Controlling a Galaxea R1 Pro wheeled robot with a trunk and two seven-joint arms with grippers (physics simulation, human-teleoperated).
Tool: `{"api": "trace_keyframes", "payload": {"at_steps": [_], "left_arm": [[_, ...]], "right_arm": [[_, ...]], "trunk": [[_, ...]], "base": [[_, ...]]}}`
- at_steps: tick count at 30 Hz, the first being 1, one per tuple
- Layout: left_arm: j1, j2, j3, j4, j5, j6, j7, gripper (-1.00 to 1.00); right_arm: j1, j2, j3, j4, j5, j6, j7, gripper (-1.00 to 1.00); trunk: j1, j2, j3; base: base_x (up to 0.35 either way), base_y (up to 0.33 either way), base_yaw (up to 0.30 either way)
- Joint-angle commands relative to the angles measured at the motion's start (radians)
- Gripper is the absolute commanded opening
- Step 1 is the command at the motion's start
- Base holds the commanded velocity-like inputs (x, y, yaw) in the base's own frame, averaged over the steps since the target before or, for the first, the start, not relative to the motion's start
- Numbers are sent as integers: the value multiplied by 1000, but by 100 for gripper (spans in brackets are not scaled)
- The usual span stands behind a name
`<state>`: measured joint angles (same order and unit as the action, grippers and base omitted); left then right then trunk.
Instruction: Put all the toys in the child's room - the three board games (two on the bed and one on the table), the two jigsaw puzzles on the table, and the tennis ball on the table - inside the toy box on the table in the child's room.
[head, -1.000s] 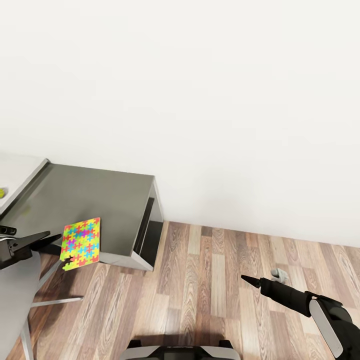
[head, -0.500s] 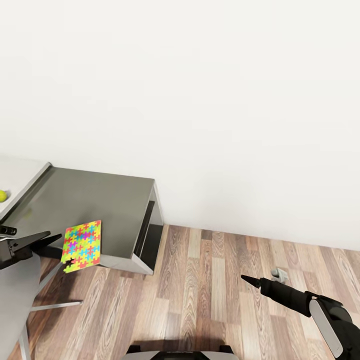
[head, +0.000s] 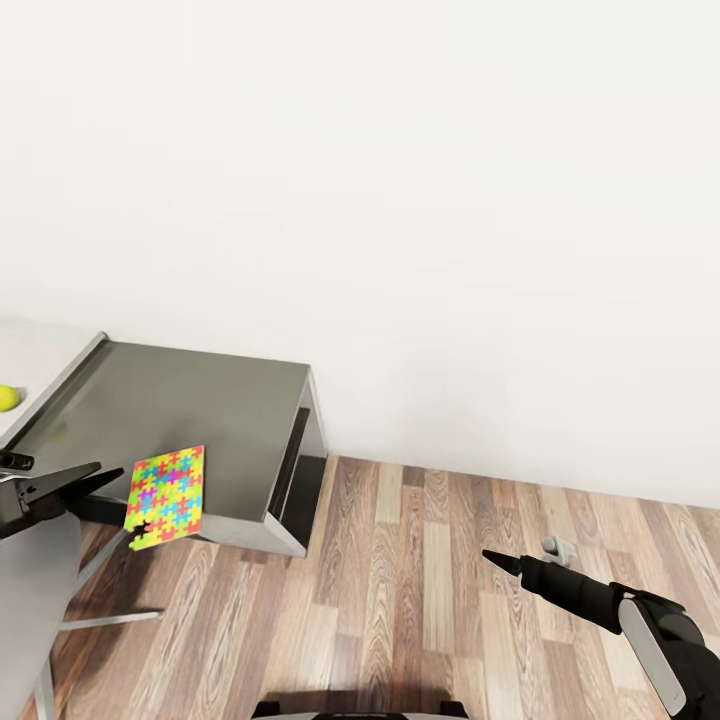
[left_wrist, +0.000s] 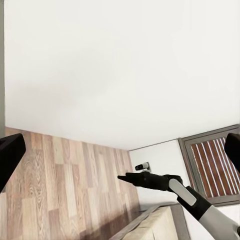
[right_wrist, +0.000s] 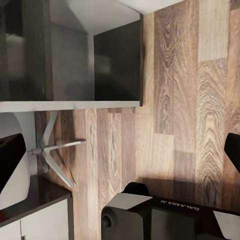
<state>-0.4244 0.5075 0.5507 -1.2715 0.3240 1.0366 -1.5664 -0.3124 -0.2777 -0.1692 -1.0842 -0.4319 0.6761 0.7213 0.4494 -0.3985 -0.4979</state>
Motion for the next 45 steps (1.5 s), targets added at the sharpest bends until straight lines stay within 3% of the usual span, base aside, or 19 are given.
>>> {"api": "trace_keyframes", "payload": {"at_steps": [1, 9, 28, 45], "left_arm": [[0, 0, 0, 0, -1, 11, -4, 100], [0, 0, 0, 0, -1, 11, -4, 100], [0, -1, 0, 0, -1, 11, -4, 100], [0, -13, 0, 0, -2, 11, -4, 100]], "right_arm": [[0, 0, -1, 0, -4, 6, 1, 100], [0, 20, 0, 0, -2, 6, 1, 100], [0, 23, 0, 0, -2, 6, 1, 100], [0, 23, -1, 0, -2, 6, 0, 100]], "trunk": [[1, -2, 0], [1, -2, 13], [1, -2, 44], [1, -2, 48]], "base": [[0, 0, 0], [0, 0, 0], [0, 0, 0], [0, 0, 0]]}}
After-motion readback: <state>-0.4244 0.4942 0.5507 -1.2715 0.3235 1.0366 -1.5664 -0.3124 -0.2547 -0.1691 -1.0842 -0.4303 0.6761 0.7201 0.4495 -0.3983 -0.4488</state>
